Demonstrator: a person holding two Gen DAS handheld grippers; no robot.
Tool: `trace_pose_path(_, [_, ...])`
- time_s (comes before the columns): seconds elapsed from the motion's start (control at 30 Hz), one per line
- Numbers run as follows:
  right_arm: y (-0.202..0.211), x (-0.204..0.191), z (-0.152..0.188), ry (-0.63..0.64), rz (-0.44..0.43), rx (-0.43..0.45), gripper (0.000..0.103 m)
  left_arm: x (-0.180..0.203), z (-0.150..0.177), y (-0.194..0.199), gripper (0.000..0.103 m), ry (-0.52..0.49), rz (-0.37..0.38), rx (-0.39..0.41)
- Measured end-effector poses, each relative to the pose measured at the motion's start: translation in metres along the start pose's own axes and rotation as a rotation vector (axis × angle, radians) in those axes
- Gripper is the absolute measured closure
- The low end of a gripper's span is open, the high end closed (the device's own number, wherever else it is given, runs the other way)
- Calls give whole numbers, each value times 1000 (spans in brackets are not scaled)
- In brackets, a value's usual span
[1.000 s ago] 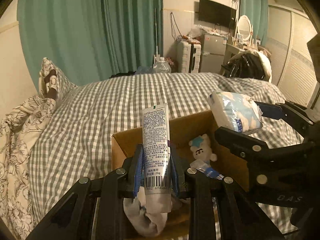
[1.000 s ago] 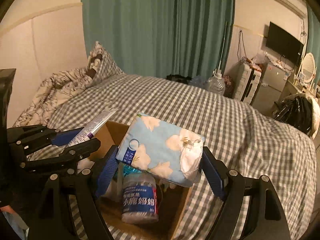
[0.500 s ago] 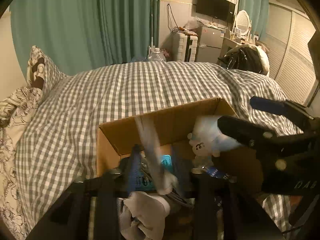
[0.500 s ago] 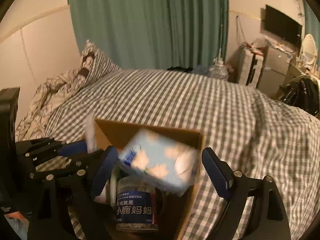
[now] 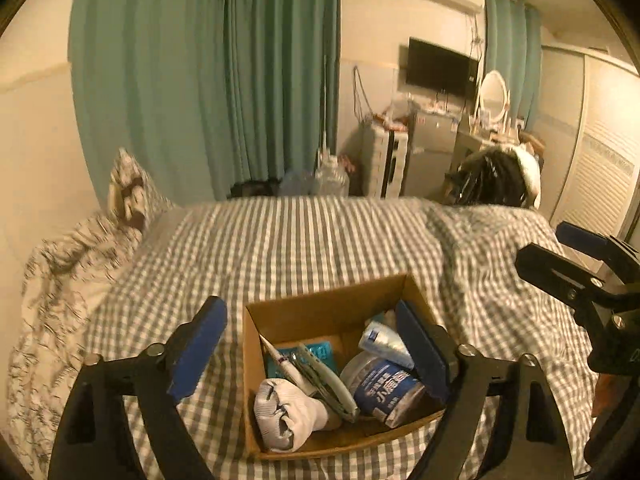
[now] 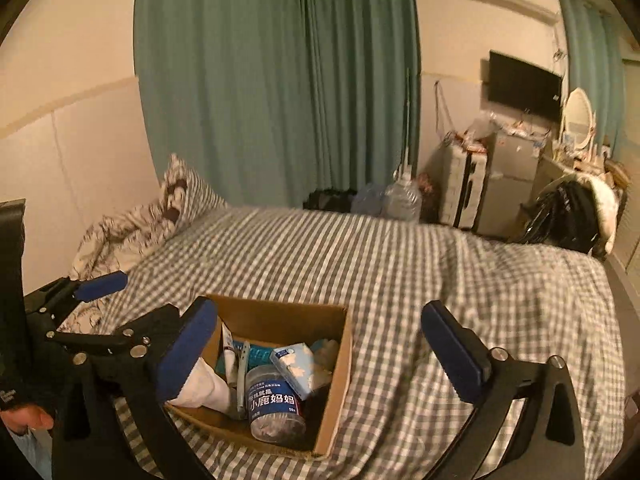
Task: Organize objects
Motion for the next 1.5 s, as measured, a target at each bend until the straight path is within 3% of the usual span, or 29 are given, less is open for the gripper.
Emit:
trace_pose_path(0.13, [40,-4,-3,25,22,52,0,3,-9,44,0,2,-36,96])
trace_pose_path(0.53, [133,-14,44,44,58,203,0,18,33,135,0,22,-121,285])
trace_pose_path(0.67, [130,-9,71,-17,45,204,0,23,63,137,0,46,-116,283])
trace_pose_path(0.9, [109,4,107,-43,123,200,0,20,102,125,0,83,-150,211])
trace_pose_path(1.5, [88,1,118,-14,135,157,0,18,112,116,0,91,-126,183])
Point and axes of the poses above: each gripper's, at about its wrist camera, not at the fingertips, and y roughly against the way its jaws point, x to its right, z to its underside, the point moved 2 cm from there along -y, roughly the way its jaws point, and after that the axes turned 10 degrees about -y, right-handed, at the moved point
